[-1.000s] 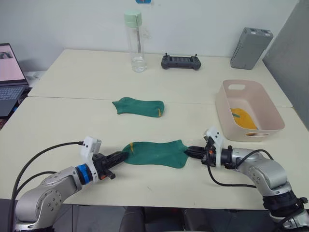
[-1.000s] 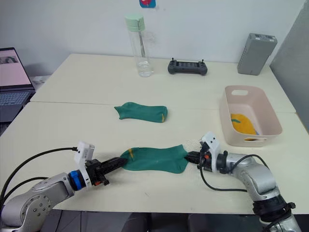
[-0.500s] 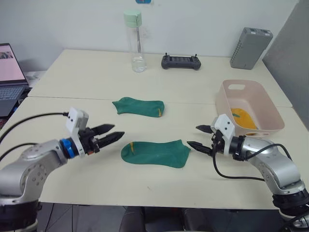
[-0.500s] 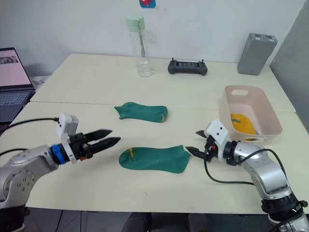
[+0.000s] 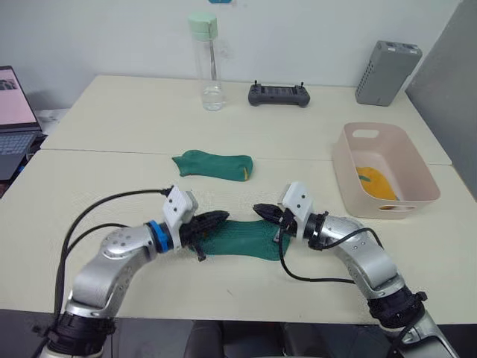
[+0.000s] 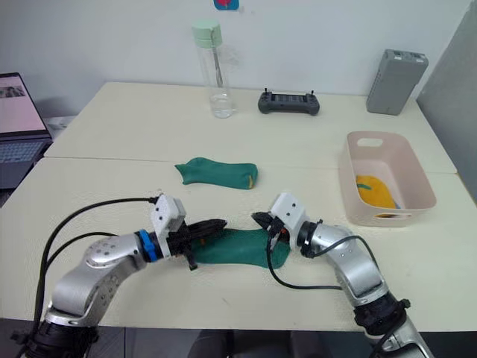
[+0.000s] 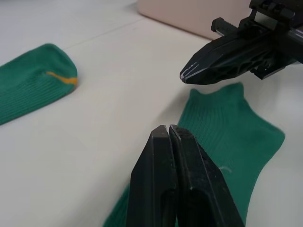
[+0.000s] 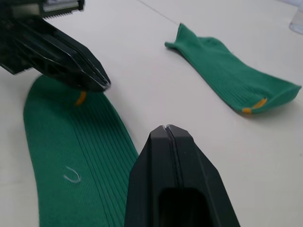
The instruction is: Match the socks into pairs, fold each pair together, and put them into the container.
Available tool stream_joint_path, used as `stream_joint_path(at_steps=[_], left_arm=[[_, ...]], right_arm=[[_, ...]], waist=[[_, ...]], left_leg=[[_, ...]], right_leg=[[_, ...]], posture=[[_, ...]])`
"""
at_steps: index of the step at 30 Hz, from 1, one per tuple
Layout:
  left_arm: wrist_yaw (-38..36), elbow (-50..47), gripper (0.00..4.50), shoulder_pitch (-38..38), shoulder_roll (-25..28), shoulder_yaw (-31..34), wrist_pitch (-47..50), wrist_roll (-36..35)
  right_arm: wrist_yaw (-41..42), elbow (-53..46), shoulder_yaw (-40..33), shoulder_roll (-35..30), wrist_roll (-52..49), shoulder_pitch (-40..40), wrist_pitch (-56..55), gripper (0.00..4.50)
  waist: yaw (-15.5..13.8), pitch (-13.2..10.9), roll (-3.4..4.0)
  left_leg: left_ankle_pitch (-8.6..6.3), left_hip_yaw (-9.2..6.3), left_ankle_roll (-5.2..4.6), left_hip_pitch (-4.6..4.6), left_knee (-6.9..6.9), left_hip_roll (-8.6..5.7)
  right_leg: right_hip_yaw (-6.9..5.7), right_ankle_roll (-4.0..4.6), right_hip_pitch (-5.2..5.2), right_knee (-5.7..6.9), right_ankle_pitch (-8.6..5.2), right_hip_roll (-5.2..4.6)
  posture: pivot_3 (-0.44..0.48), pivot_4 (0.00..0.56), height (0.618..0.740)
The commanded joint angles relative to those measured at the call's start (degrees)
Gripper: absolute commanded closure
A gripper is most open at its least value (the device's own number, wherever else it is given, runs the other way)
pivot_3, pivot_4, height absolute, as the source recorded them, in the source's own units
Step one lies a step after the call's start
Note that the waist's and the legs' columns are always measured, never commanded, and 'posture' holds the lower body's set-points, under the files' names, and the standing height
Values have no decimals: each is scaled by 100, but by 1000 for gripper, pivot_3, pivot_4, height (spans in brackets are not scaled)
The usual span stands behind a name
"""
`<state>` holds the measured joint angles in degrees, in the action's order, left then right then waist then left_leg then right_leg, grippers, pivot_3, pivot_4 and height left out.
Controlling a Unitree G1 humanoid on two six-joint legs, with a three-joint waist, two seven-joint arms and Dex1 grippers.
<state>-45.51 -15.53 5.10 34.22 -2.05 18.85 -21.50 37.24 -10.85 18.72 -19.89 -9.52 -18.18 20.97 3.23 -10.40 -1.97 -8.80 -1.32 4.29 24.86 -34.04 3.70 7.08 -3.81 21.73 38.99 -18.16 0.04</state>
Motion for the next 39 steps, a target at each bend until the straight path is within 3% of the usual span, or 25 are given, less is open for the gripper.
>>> stream_joint_path(at_steps=[1, 11, 18, 23, 29, 36, 38, 39], left_arm=[[125, 392, 4500, -123, -76, -78, -785, 572], [310, 1396, 4500, -452, -433, 524, -1210, 405], [350, 988, 4500, -646, -456, 963, -821, -64], [503, 616, 4500, -685, -191, 1610, -333, -436], [641, 1251, 2741, -597, 109, 2456, -476, -464], [700, 1506, 567, -342, 42, 2446, -579, -388], [733, 1506, 23, -234, 0, 2364, -564, -345], [767, 1536, 23, -148, -21, 2305, -562, -302]], right_arm=[[43, 114, -2, 0, 117, 161, -347, 4447], [126, 896, -317, -295, 267, 623, -1051, 4447], [273, 319, -721, -419, -123, 879, -862, 4447], [69, -513, -1393, -452, -686, 811, -219, 4447], [-136, -841, -1729, -697, -666, 665, 152, 2509], [-284, -890, -1644, -619, -621, 479, 352, 15], [-295, -965, -1602, -486, -826, 397, 575, 0], [-307, -958, -1562, -408, -880, 335, 662, 0]], waist=[[-1, 0, 0], [-1, 6, 2], [2, 9, 0], [1, 8, 0], [1, 8, 0], [-4, 8, 0], [-5, 8, 0], [-2, 8, 0]], left_leg=[[0, 0, 0, -1, -2, 0], [0, 0, 0, -1, -7, 0], [0, -3, 0, -15, -8, 0], [0, -3, 0, -14, -9, 2], [0, -1, 0, -14, -4, 1], [0, -1, 1, -10, -1, 1], [0, -2, 0, -10, -2, 1], [0, -1, 0, -10, -2, 1]], right_leg=[[0, -3, 0, 0, -1, 0], [0, -8, -5, 1, 2, 0], [-1, -24, -24, 1, -7, -1], [-2, -24, -23, 1, -7, -1], [-3, -16, -19, -2, -11, -3], [-5, -9, -13, -1, -10, -3], [-5, -11, -14, -1, -10, -4], [-4, -11, -14, -1, -9, -4]], posture=[[0, 150, 740], [0, 150, 740], [0, 150, 740], [0, 150, 740], [0, 150, 740], [0, 150, 740], [0, 150, 740], [0, 150, 740]])
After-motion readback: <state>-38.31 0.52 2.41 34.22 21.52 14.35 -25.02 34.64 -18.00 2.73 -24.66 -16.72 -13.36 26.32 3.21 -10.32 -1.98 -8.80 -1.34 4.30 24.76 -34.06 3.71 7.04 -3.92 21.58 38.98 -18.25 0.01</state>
